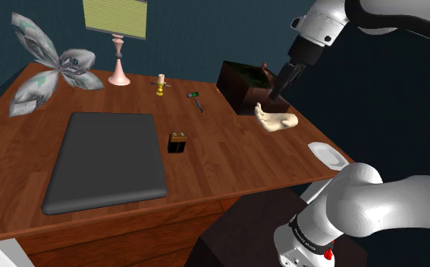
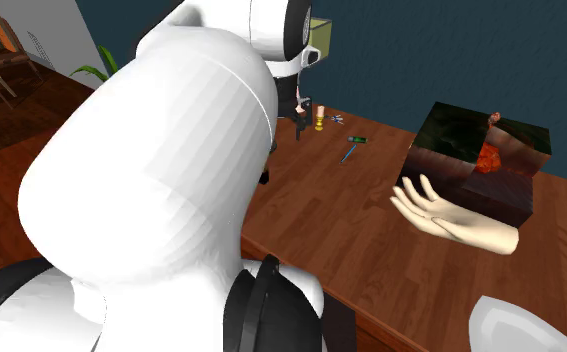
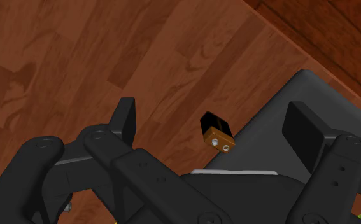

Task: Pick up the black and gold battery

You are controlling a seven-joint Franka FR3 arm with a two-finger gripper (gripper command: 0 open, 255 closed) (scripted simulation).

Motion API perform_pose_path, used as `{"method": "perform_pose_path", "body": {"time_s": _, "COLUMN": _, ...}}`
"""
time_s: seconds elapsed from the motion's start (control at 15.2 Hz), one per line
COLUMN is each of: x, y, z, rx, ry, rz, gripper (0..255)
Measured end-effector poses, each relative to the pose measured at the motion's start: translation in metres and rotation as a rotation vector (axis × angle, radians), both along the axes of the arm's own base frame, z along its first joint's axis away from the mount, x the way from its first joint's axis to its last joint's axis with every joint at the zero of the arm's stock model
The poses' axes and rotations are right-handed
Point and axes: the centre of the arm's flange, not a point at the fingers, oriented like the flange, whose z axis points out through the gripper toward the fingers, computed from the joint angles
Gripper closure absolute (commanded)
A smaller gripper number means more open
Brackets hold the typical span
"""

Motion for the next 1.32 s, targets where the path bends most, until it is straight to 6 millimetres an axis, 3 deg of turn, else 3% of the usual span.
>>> {"method": "perform_pose_path", "body": {"time_s": 0.2, "x": 0.008, "y": 0.008, "z": -0.011, "rx": -0.002, "ry": 0.000, "rz": -0.020, "gripper": 0}}
{"method": "perform_pose_path", "body": {"time_s": 0.53, "x": 0.041, "y": 0.036, "z": -0.055, "rx": -0.009, "ry": 0.000, "rz": -0.099, "gripper": 0}}
{"method": "perform_pose_path", "body": {"time_s": 1.32, "x": 0.141, "y": 0.099, "z": -0.167, "rx": -0.027, "ry": -0.003, "rz": -0.299, "gripper": 0}}
